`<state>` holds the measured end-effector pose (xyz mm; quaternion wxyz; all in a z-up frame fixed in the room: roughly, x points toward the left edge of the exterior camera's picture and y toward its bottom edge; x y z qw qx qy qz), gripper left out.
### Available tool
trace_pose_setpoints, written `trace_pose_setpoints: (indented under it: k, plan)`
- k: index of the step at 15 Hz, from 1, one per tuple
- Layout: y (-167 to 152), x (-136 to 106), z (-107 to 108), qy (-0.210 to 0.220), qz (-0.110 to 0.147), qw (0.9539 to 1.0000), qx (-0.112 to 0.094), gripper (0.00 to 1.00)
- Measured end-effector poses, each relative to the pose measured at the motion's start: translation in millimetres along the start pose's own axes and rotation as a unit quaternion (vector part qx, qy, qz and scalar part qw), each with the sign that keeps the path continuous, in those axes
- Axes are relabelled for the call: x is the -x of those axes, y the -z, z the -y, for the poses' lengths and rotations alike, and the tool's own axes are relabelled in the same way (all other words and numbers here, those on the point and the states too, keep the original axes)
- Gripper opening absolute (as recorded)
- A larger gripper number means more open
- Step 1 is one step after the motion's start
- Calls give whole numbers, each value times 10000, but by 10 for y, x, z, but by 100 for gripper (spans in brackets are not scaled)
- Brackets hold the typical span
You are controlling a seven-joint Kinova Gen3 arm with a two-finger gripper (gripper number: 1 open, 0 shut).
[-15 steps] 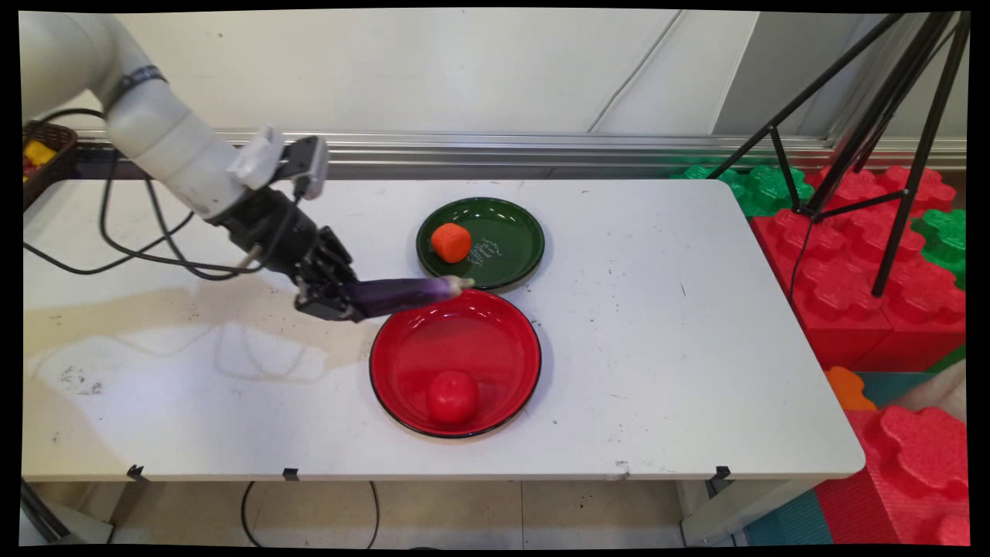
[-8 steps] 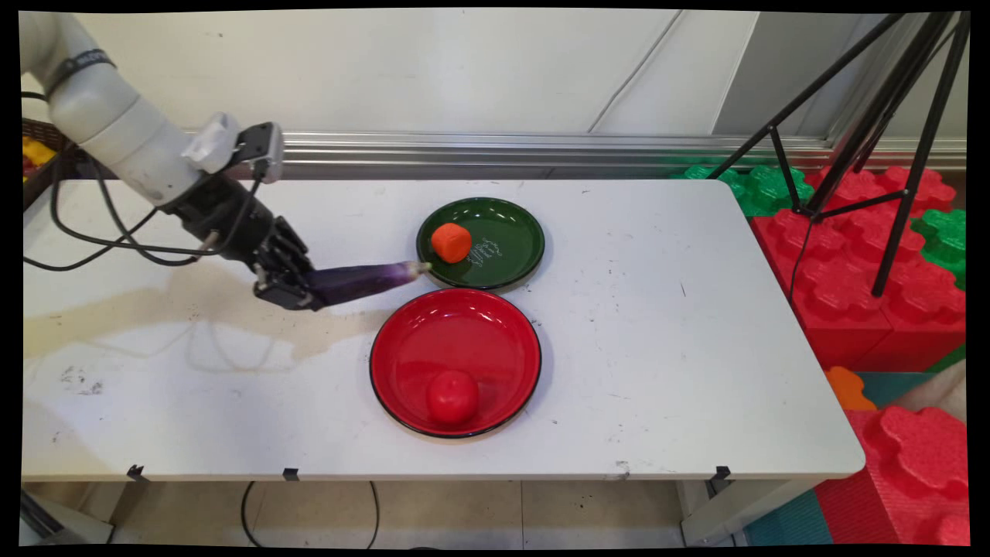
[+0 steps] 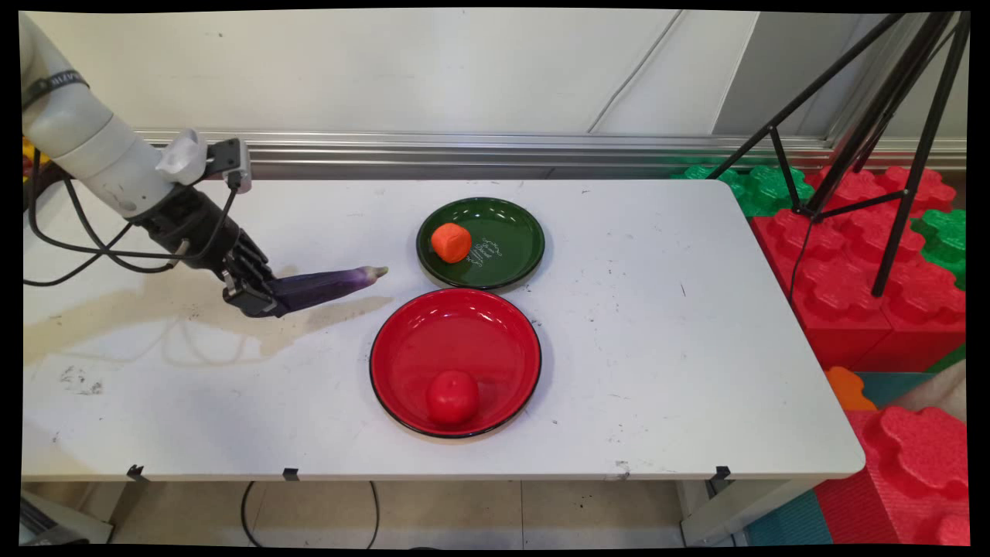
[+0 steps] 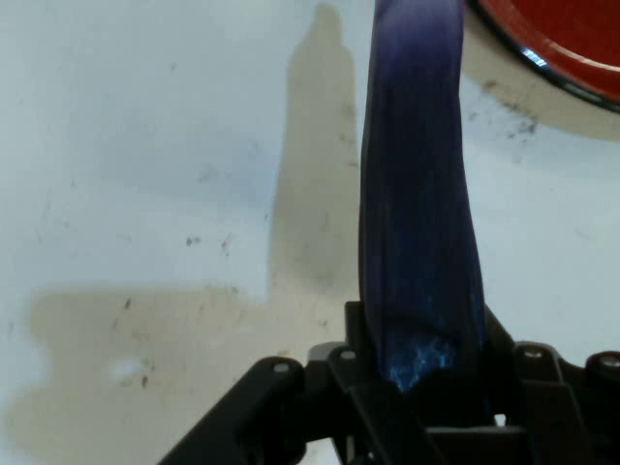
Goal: Place the picked object on the table
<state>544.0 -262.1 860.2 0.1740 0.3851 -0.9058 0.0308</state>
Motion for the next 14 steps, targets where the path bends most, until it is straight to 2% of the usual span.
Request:
trace_pose_setpoints:
  k: [8, 9, 14]
  plan:
    - [-310, 163, 133, 403, 153, 9991, 45, 0]
    - [-337, 168, 145, 427, 143, 9990, 46, 100]
    - [-401, 169, 197, 519, 92, 9986, 35, 100]
